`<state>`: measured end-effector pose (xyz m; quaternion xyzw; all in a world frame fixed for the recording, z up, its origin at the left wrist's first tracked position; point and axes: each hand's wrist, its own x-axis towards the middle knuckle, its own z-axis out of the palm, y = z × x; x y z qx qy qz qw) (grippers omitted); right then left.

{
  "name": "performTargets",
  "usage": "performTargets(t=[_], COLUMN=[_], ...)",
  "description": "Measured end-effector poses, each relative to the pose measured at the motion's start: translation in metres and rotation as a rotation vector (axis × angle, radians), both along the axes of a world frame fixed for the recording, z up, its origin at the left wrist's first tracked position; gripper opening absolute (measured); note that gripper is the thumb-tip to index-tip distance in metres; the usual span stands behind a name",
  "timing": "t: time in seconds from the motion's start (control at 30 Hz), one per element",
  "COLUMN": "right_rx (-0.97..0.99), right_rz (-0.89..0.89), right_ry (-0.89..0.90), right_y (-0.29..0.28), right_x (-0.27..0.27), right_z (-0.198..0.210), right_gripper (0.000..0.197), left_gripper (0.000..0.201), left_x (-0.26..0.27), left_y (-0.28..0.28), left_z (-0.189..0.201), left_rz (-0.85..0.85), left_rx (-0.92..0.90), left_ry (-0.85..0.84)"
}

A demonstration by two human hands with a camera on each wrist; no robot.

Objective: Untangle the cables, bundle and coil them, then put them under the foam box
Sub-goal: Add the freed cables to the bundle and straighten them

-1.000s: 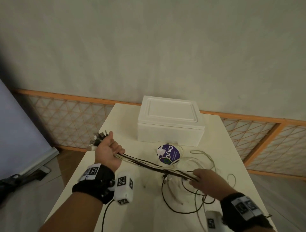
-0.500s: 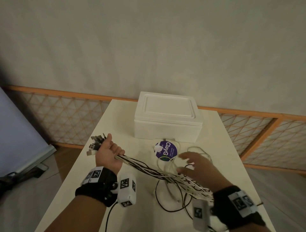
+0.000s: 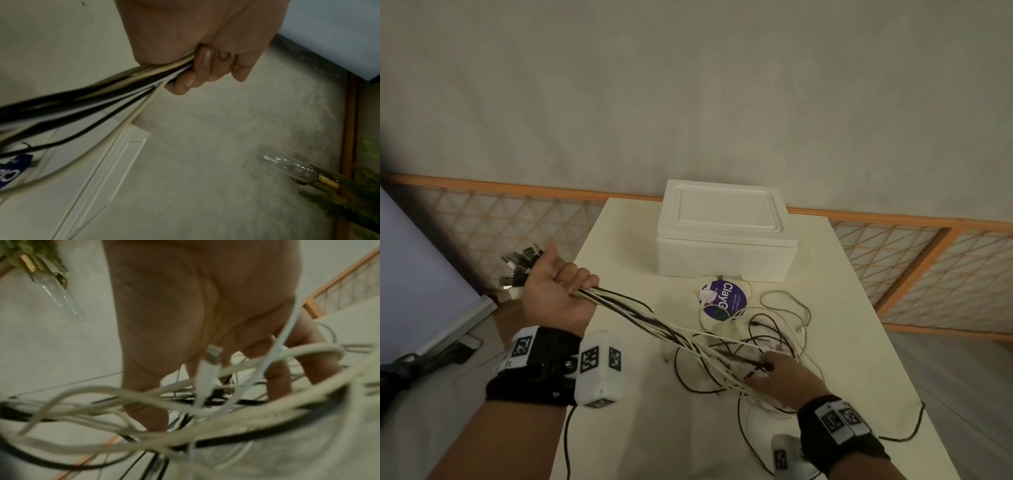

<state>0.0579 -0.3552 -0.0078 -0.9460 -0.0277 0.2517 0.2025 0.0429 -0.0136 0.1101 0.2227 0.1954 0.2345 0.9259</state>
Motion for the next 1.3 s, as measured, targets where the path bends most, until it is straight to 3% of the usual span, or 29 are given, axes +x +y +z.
performTargets(t=[0.13, 0.27, 0.33, 0.4, 0.43, 0.5, 0.63, 0.67, 0.73, 0.77, 0.8, 0.83, 0.9, 0.93, 0.97, 1.0, 1.07, 1.1, 1.13, 1.17, 1.23, 1.27, 1.3], right_rx=[-0.159, -0.447, -0.345, -0.037, 0.132, 0.316, -0.244, -0.272, -0.275, -0.297, -0.301, -0.290, -0.275, -0.289, -0.318, -0.341, -0.326, -0.322, -0.316, -0.290, -0.201, -0.216, -0.256], right_rz=[-0.215, -0.196, -0.098, -0.060, -0.137, -0.363, -0.334, -0.267, -0.114, -0.073, -0.052, -0.031, -0.061, -0.076, -0.072, -0.045, 0.039, 0.088, 0.130, 0.151, 0.105, 0.090, 0.097], right_ry=[-0.178, -0.453, -0.345, -0.068, -0.060, -0.145, -0.602, -0.647, -0.543, -0.457, -0.363, -0.267, -0.171, -0.208, -0.264, -0.300, -0.288, -0.274, -0.247, -0.214, -0.217, -0.278, -0.356], right_y=[-0.034, -0.051, -0.059, -0.063, -0.060, -0.056, -0.053, -0.053, -0.051, -0.049, -0.051, -0.051, -0.052, -0.052, -0.053, -0.052, -0.046, -0.045, -0.046, -0.050, -0.057, -0.058, -0.059], right_x=[0.011, 0.020, 0.030, 0.042, 0.043, 0.046, 0.051, 0.053, 0.060, 0.062, 0.068, 0.071, 0.074, 0.074, 0.074, 0.073, 0.069, 0.068, 0.068, 0.070, 0.074, 0.073, 0.071], right_z=[0.012, 0.042, 0.051, 0.062, 0.065, 0.069, 0.071, 0.074, 0.077, 0.079, 0.076, 0.076, 0.081, 0.080, 0.077, 0.073, 0.068, 0.065, 0.061, 0.060, 0.063, 0.065, 0.062], right_gripper=[0.074, 0.093, 0.082, 0.053, 0.035, 0.028, 0.035, 0.052, 0.104, 0.121, 0.123, 0.112, 0.060, 0.045, 0.046, 0.064, 0.117, 0.131, 0.133, 0.121, 0.054, 0.030, 0.031], left_gripper=[0.047, 0.043, 0.046, 0.051, 0.053, 0.054, 0.057, 0.058, 0.057, 0.056, 0.055, 0.054, 0.053, 0.053, 0.053, 0.052, 0.053, 0.054, 0.055, 0.055, 0.056, 0.057, 0.058], left_x=[0.004, 0.013, 0.017, 0.019, 0.019, 0.017, 0.015, 0.015, 0.014, 0.013, 0.012, 0.011, 0.010, 0.009, 0.008, 0.007, 0.005, 0.003, 0.002, 0.000, -0.002, -0.004, -0.005], left_y=[0.003, 0.002, 0.006, 0.011, 0.012, 0.011, 0.014, 0.017, 0.022, 0.025, 0.028, 0.031, 0.038, 0.042, 0.045, 0.049, 0.057, 0.061, 0.065, 0.069, 0.075, 0.076, 0.076], left_z=[0.009, 0.015, 0.017, 0.014, 0.011, 0.003, -0.001, 0.001, 0.004, 0.004, 0.004, 0.004, -0.001, -0.003, -0.006, -0.009, -0.014, -0.015, -0.015, -0.014, -0.011, -0.008, -0.007], left_rz=[-0.022, 0.006, 0.016, 0.031, 0.034, 0.034, 0.064, 0.076, 0.110, 0.120, 0.128, 0.139, 0.169, 0.178, 0.185, 0.192, 0.198, 0.192, 0.189, 0.197, 0.227, 0.231, 0.229], left_rx=[0.036, 0.036, 0.020, -0.001, -0.008, -0.026, -0.013, -0.008, -0.012, -0.020, -0.031, -0.040, -0.043, -0.039, -0.036, -0.032, -0.014, -0.002, 0.003, 0.000, -0.007, -0.010, -0.016], left_ry=[-0.093, -0.155, -0.154, -0.123, -0.099, -0.072, -0.040, -0.032, -0.007, 0.006, 0.012, 0.016, 0.039, 0.054, 0.059, 0.056, 0.056, 0.059, 0.069, 0.082, 0.111, 0.120, 0.126])
